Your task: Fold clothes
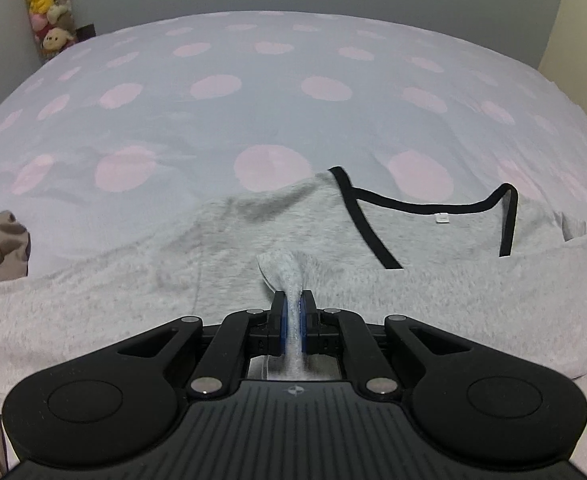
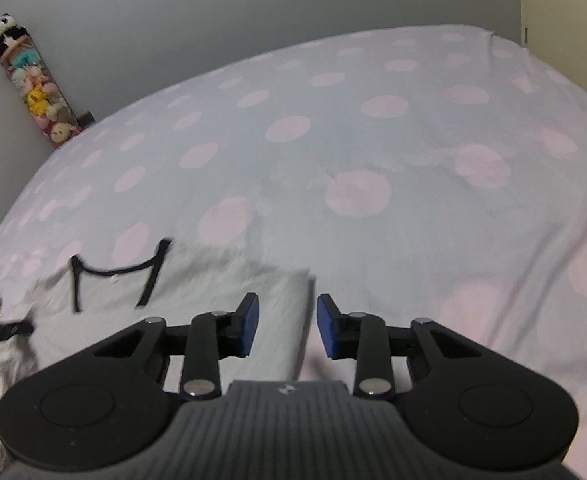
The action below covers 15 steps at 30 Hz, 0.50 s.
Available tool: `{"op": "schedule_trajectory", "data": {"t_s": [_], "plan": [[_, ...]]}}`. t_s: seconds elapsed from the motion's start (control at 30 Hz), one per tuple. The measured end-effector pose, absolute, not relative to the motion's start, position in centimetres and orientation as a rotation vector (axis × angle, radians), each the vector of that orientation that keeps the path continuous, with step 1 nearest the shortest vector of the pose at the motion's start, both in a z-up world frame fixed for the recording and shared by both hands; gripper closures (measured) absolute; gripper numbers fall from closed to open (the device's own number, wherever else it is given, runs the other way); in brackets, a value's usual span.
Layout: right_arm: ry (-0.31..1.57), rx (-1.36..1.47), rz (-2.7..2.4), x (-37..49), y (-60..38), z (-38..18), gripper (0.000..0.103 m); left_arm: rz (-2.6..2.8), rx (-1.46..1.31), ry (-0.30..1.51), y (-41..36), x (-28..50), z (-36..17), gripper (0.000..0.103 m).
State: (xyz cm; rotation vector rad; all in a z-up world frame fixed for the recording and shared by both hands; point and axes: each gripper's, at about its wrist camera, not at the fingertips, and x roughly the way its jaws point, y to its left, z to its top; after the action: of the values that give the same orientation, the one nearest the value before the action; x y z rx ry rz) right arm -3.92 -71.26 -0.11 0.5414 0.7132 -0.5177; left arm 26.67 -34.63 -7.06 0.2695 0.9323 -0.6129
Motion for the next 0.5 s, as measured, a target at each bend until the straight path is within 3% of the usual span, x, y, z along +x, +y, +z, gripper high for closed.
{"op": "schedule_trajectory", "data": {"t_s": [0.43, 0.47, 0.5], "plan": [[0.79, 0.93, -0.468, 1.3, -78.0, -6.1, 0.068, -0.625, 0.249, 0.962, -33.9, 27.5, -8.1, 0.099], [0.787, 0.958, -0.452, 1.2, -78.0, -6.5, 0.08, -0.622, 0.25, 0.964, -33.9, 27.5, -8.2, 0.099], [0.782, 0.954, -0.451, 1.2, -77.7, -6.6, 0.099, -0.62, 0.252, 0.965, -33.9, 27.5, -8.3, 0.099]]}}
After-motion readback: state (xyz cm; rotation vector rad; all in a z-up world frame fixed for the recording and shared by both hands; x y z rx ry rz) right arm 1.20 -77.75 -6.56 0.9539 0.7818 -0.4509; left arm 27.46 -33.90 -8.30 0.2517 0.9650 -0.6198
